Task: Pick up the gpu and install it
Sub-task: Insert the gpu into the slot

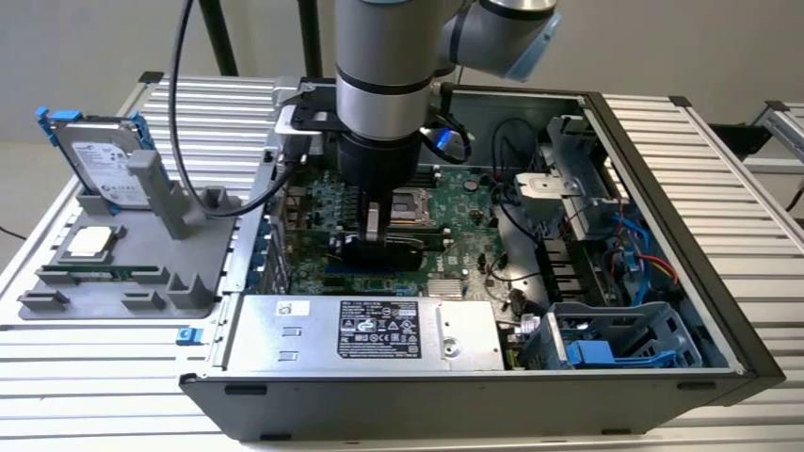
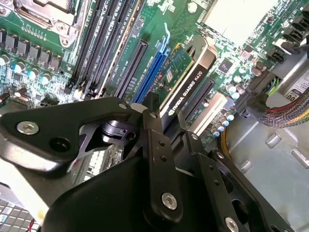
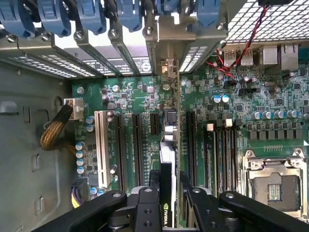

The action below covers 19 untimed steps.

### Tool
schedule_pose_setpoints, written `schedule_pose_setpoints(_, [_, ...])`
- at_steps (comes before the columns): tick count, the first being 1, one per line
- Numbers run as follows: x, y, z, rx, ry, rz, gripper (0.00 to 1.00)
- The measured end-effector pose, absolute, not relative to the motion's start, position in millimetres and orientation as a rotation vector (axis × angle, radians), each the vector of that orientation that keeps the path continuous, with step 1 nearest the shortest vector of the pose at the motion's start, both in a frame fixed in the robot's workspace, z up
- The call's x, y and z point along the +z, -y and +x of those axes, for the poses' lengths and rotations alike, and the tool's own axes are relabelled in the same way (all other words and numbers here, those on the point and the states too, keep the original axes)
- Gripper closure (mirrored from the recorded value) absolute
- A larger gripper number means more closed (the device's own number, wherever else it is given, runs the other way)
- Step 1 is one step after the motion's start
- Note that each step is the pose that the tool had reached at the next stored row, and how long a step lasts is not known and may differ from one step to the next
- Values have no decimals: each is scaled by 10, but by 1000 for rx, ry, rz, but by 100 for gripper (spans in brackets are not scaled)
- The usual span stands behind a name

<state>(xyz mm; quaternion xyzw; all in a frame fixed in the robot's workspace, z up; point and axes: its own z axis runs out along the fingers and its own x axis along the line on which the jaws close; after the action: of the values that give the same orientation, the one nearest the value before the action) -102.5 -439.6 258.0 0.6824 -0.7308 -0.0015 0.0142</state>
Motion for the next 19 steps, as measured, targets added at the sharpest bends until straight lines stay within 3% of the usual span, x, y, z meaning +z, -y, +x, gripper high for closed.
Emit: schedule_pose_setpoints(19, [2532, 4354, -1052, -3, 2239, 2163, 100])
